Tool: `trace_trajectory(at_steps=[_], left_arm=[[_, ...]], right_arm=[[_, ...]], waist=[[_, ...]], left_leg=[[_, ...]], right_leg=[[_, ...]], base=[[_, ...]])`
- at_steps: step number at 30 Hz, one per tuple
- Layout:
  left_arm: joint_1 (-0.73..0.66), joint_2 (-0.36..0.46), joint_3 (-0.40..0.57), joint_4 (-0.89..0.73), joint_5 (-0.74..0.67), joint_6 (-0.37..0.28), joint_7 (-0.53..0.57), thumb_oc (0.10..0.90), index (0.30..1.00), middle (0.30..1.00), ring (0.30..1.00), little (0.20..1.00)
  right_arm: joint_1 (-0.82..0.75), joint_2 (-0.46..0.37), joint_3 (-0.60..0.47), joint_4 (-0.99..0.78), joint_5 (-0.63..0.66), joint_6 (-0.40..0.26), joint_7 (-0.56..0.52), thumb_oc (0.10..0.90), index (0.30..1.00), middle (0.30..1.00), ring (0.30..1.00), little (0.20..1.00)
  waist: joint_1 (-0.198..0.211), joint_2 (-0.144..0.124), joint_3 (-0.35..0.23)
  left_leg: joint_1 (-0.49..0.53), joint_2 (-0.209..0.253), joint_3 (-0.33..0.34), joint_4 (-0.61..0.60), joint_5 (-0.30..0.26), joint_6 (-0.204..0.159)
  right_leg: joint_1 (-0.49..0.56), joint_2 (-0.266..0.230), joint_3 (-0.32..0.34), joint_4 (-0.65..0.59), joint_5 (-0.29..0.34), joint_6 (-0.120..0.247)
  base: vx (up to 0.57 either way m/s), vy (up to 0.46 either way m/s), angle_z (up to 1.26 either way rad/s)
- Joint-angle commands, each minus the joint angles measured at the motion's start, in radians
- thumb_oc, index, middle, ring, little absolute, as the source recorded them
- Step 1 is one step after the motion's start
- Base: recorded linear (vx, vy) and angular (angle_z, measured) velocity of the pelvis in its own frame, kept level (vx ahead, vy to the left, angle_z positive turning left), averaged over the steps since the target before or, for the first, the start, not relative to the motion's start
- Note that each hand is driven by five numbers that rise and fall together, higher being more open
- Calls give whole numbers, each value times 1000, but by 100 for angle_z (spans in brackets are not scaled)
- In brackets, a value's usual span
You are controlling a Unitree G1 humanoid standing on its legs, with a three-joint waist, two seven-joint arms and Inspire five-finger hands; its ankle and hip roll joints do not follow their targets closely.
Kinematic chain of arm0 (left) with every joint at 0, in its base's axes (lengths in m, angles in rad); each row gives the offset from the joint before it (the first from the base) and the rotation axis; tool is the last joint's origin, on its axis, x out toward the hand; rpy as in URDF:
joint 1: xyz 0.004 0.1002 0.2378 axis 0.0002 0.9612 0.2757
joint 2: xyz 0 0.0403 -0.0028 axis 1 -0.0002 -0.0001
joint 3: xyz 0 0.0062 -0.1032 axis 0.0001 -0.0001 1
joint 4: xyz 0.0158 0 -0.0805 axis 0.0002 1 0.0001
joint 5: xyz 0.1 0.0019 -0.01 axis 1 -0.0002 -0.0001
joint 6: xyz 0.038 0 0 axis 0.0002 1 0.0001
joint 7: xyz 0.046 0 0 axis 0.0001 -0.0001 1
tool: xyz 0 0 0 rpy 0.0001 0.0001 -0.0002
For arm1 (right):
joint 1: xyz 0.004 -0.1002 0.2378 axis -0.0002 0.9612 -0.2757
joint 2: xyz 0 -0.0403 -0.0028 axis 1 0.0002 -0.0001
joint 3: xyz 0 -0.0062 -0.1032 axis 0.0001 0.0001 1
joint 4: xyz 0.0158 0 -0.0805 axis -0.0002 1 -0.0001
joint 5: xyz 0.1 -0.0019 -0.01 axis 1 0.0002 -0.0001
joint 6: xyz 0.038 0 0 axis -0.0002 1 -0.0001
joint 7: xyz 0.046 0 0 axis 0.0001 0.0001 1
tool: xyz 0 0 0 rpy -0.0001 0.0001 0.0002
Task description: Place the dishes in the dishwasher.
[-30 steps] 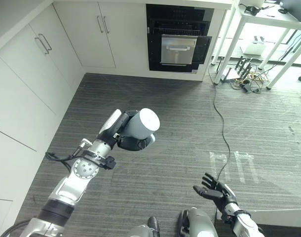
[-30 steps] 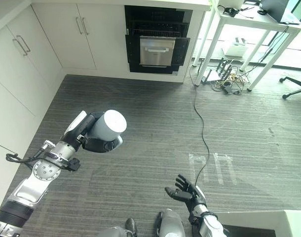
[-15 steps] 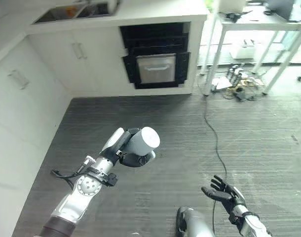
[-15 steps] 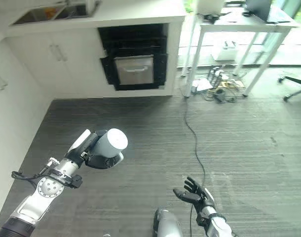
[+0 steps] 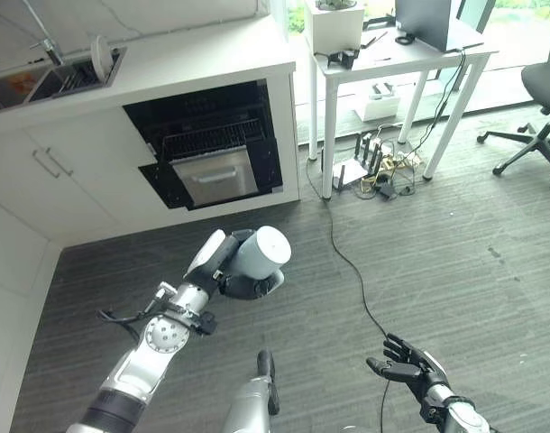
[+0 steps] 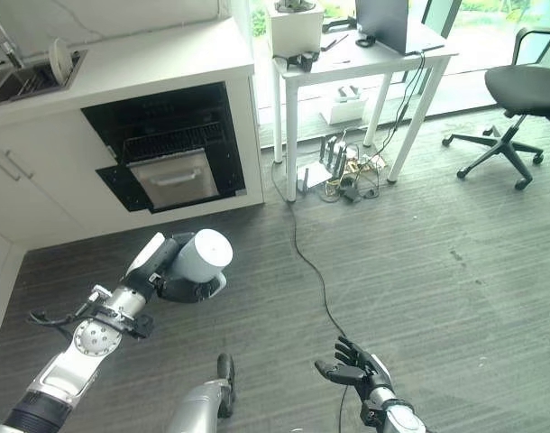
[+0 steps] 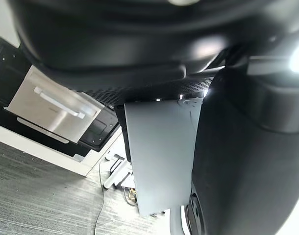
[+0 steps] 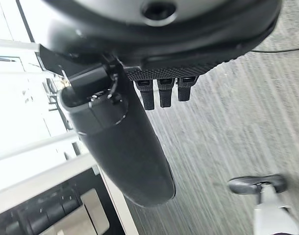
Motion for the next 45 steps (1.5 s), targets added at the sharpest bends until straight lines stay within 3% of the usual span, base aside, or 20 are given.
trace_trajectory(at_steps=[1,3,5,8,11,14,16,17,20,23,28,32,33,34,35,36,38,39,43,45], left_arm=[[-155,18,113,-119,-14,-66,14,400,300,300,300,300],[-180,20,92,-104,-8,-67,3,400,300,300,300,300],[-202,26,73,-87,0,-82,-3,400,300,300,300,300],[-214,48,61,-88,9,-77,6,400,300,300,300,300],[-194,68,82,-97,0,-74,11,400,300,300,300,300],[-162,66,103,-117,12,-76,17,400,300,300,300,300],[-152,60,109,-135,24,-62,19,400,300,300,300,300],[-143,54,113,-152,36,-48,27,400,300,300,300,300],[-131,54,109,-154,35,-59,27,400,300,300,300,300],[-118,60,109,-146,38,-82,29,400,300,300,300,300],[-119,67,102,-131,27,-92,47,400,300,300,300,300],[-129,56,95,-135,30,-76,62,400,300,300,300,300],[-131,53,94,-135,26,-74,66,400,300,300,300,300],[-137,47,98,-140,20,-69,65,400,300,300,300,300],[-142,44,104,-143,11,-66,54,400,300,300,300,300],[-144,42,107,-143,8,-66,49,400,300,300,300,300],[-136,41,121,-141,4,-69,57,400,300,300,300,300],[-130,39,121,-147,4,-66,79,400,300,300,300,300],[-126,33,132,-155,-4,-69,74,400,300,300,300,300],[-139,33,128,-149,-9,-59,58,400,300,300,300,300]], right_arm=[[-24,-17,-22,-80,38,-35,3,800,900,900,900,900],[-14,5,-29,-90,35,-33,-14,800,900,900,900,900],[-6,31,-34,-103,34,-35,-38,800,900,900,900,900],[2,52,-32,-117,35,-32,-51,800,900,900,900,900],[-5,60,-20,-115,3,-28,-47,800,900,900,900,900],[-11,48,-19,-120,7,-25,-46,800,900,900,900,900],[-12,42,-25,-124,6,-22,-39,800,900,900,900,900],[-15,32,-29,-120,13,-22,-24,800,900,900,900,900],[-12,31,-36,-101,23,-38,-19,800,900,900,900,900],[-11,34,-41,-96,23,-32,-21,800,900,900,900,900],[-24,28,-24,-76,34,-27,-45,800,900,900,900,900],[-35,4,-30,-69,31,-27,-42,800,900,900,900,900],[-34,-4,-32,-72,29,-25,-42,800,900,900,900,900],[-28,-17,-37,-75,27,-27,-43,800,900,900,900,900],[-27,-26,-40,-68,37,-32,-42,800,900,900,900,900],[-28,-31,-44,-61,43,-36,-40,800,900,900,900,900],[-34,-40,-65,-34,30,-51,-15,800,900,900,900,900],[-38,-44,-62,-33,17,-54,-19,800,900,900,900,900],[-27,-56,-64,-47,34,-47,-36,800,900,900,900,900],[-8,-55,-81,-53,26,-46,-33,800,900,900,900,900]], waist=[[-6,9,-57],[-10,11,-65],[-18,12,-65],[-14,7,-65],[2,22,-59],[-13,12,-44],[-15,7,-43],[-23,-4,-38],[-39,-26,-46],[-43,-23,-53],[-28,-30,-84],[-26,-46,-99],[-21,-59,-97],[-6,-79,-76],[3,-83,-62],[4,-78,-57],[3,-65,-58],[-2,-30,-58],[-15,-7,-60],[-38,0,-70]], left_leg=[[-26,110,-26,133,-185,-288],[-11,76,-25,133,-208,-265],[12,40,-22,133,-237,-230],[31,-22,-38,133,-277,-175],[64,-35,-37,133,-306,-152],[82,-61,-73,133,-327,-151],[88,-68,-84,133,-337,-154],[99,-84,-106,133,-358,-154],[115,-127,-142,133,-388,-154],[129,-130,-153,133,-402,-155],[144,-114,-135,133,-399,-174],[172,-99,-78,133,-373,-201],[179,-103,-64,133,-342,-211],[132,-104,-54,225,-274,-234],[69,-88,-52,325,-248,-248],[43,-71,-53,341,-239,-253],[82,-21,-37,172,-230,-258],[31,57,-80,133,-237,-286],[-31,157,-121,133,-190,-324],[-9,180,-64,133,-206,-323]], right_leg=[[-78,-149,-43,-208,31,17],[-61,-149,-56,-208,41,22],[-40,-150,-68,-189,100,44],[-114,-172,-65,5,186,78],[-208,-198,-92,154,258,78],[-270,-93,-82,23,231,77],[-287,-89,-86,-58,239,73],[-312,-94,-82,-193,271,76],[-411,-129,-6,-208,269,93],[-426,-131,7,-208,273,98],[-384,-132,3,-208,216,73],[-343,-140,-5,-208,176,52],[-328,-150,-1,-208,167,45],[-294,-165,11,-208,149,25],[-273,-166,10,-208,140,9],[-266,-161,6,-208,134,3],[-252,-163,-7,-208,114,10],[-242,-140,-10,-208,96,15],[-221,-144,-2,-208,71,19],[-203,-184,-35,-208,73,36]], base=[[354,448,-22],[289,401,12],[214,367,74],[164,299,60],[137,221,45],[127,34,-13],[94,-35,27],[111,-72,37],[141,-96,38],[167,-69,31],[166,-116,46],[156,-92,19],[113,-74,28],[98,-72,24],[64,-32,16],[102,129,34],[170,317,13],[153,421,-3],[149,378,19],[236,552,-50]])
